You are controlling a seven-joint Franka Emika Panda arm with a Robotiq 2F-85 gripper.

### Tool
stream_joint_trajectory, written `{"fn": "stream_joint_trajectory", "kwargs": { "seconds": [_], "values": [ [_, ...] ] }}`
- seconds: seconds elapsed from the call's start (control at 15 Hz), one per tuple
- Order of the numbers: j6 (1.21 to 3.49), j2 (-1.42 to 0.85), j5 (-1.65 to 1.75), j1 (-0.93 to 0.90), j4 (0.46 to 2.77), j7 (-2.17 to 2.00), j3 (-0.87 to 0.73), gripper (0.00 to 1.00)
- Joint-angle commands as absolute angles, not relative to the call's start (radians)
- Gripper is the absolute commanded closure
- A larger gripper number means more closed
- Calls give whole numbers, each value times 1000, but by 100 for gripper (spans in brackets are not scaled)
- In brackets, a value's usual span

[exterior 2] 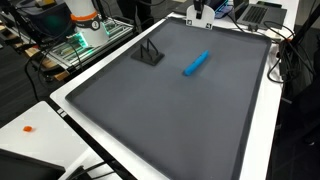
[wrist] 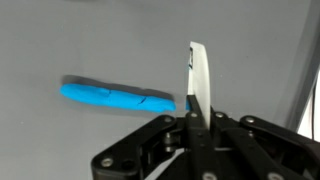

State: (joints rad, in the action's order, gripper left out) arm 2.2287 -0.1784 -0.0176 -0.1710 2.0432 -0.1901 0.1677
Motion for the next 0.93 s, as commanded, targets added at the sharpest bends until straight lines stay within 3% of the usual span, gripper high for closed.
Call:
{"fn": "stream_joint_trajectory", "kwargs": {
  "seconds": [0.0,0.87],
  "values": [
    [2184,-307,78,-192,1910,-183,148,99],
    [2236,-465,173,-225,1800,-188,100,99]
  ]
}}
